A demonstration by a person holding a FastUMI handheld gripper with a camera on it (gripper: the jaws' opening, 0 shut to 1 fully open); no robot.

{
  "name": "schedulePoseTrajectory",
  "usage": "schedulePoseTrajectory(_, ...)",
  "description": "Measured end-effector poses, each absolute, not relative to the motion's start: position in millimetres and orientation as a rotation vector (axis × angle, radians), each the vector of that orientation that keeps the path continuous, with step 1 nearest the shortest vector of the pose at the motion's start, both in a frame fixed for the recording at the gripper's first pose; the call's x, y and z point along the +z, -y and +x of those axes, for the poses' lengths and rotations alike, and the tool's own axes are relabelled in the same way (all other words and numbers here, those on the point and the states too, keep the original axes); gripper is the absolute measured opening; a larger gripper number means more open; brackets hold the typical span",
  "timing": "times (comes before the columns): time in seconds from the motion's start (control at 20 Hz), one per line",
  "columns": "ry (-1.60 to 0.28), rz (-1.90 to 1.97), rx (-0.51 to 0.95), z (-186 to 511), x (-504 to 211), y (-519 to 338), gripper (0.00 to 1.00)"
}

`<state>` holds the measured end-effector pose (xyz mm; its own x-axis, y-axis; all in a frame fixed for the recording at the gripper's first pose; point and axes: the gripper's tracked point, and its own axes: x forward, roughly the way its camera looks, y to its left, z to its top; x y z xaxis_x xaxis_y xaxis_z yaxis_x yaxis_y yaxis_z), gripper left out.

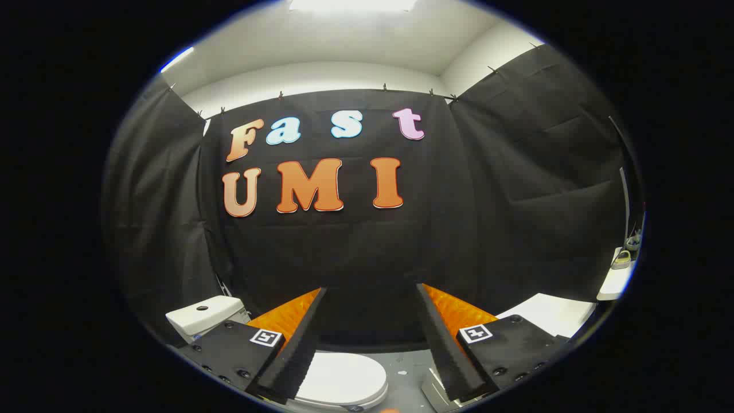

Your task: Open the toilet lid.

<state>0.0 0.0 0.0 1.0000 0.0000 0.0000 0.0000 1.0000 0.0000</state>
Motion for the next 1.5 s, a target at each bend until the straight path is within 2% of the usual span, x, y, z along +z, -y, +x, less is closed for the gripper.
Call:
schedulePoseTrajectory(1.05, -0.027, 0.055, 0.044, 0, -28, -19, 0.97)
schedulePoseTrajectory(1.3, -0.066, 0.099, 0.068, -6, -62, -21, 0.97)
schedulePoseTrajectory(1.5, -0.166, 0.172, 0.124, -9, -119, -27, 0.98)
